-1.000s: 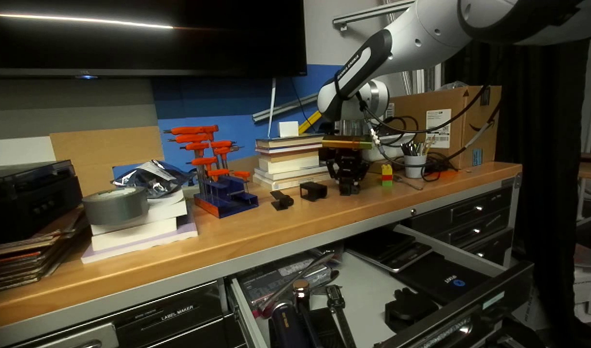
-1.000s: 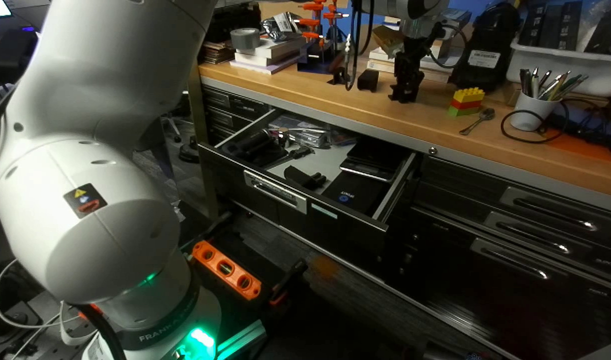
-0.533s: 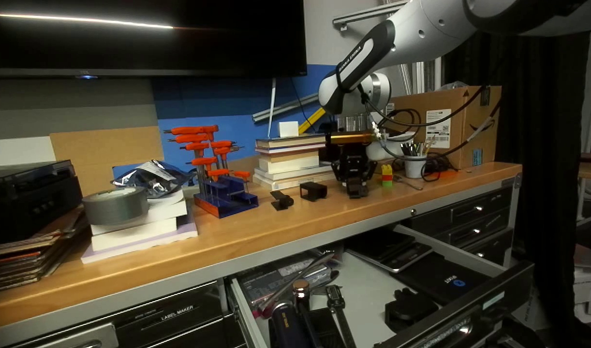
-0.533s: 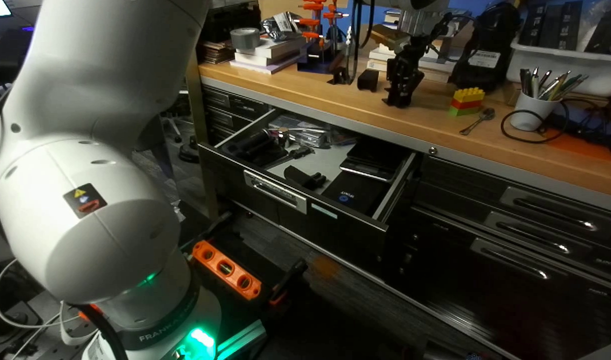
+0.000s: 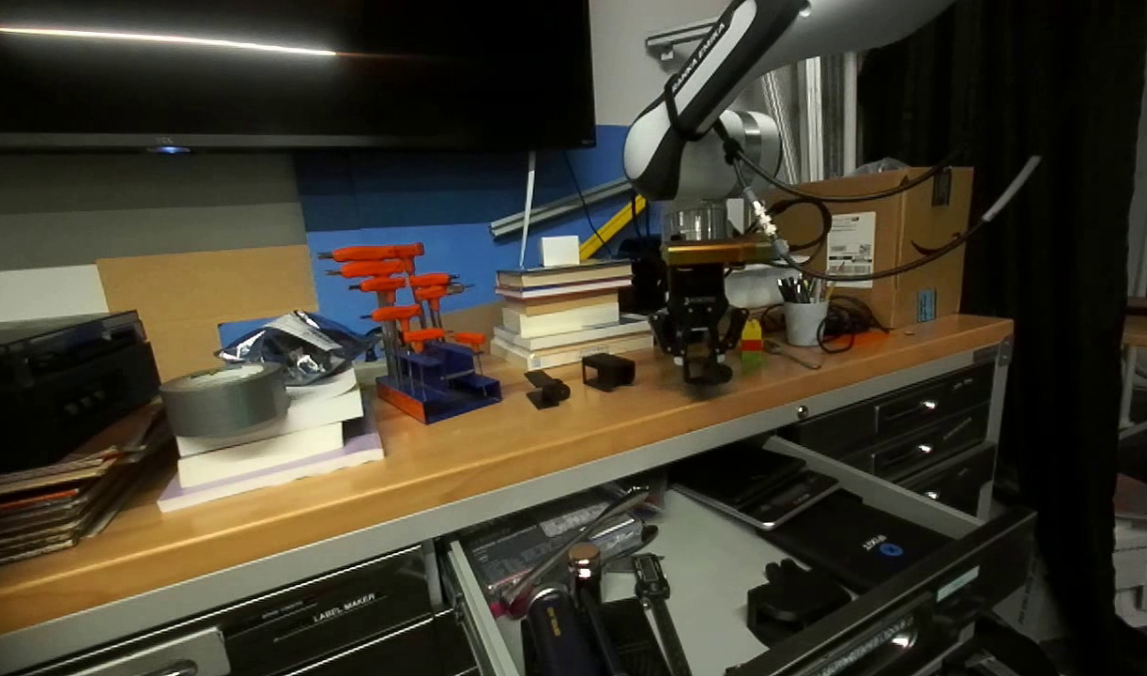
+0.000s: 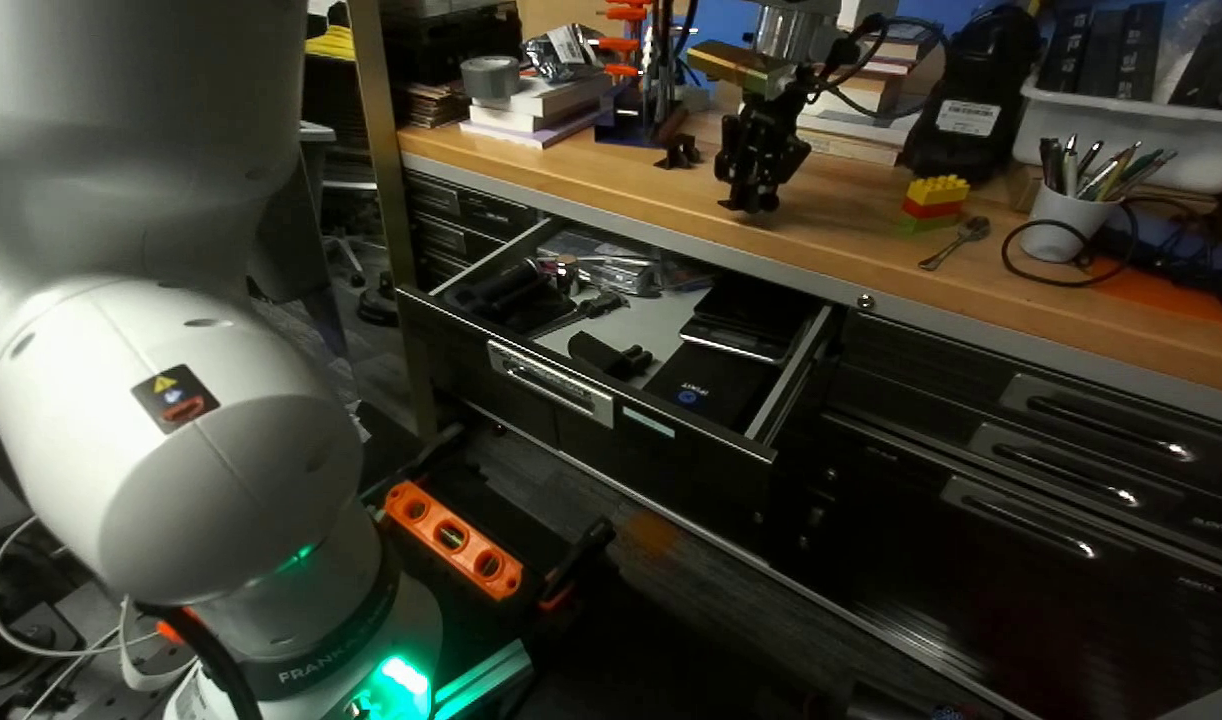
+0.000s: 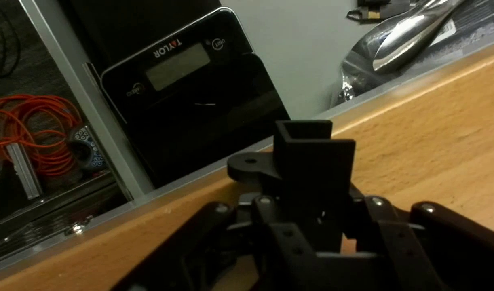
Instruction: Pick up all the black objects and put them in the open drawer and close it
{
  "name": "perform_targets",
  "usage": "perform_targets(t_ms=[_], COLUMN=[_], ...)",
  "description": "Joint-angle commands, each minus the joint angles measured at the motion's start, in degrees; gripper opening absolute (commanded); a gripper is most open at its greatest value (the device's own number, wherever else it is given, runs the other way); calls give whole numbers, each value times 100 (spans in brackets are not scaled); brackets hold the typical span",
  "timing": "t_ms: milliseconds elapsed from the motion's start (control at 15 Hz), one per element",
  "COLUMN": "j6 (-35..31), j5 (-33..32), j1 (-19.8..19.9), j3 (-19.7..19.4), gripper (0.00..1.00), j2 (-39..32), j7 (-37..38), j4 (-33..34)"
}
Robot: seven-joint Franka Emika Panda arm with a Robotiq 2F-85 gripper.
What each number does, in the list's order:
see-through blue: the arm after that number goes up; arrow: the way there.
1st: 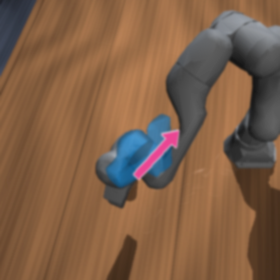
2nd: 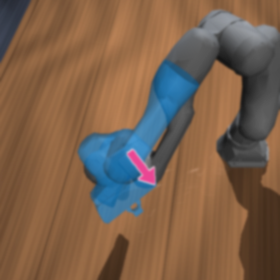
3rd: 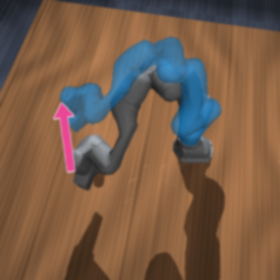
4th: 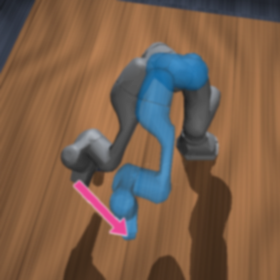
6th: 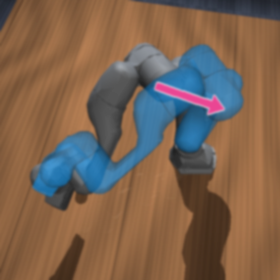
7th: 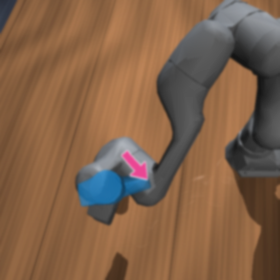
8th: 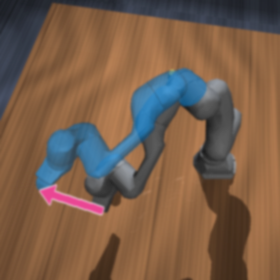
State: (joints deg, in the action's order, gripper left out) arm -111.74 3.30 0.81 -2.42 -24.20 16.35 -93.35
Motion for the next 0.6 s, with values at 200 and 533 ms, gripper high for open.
perform_targets(t_ms=[200, 533], j6=[-1457, -2465], j5=[147, 241], j1=[-153, -314], j3=[198, 449], gripper=[14, 14], j2=[1388, 1806], j7=[-333, -414], j4=[-2349, -3851])
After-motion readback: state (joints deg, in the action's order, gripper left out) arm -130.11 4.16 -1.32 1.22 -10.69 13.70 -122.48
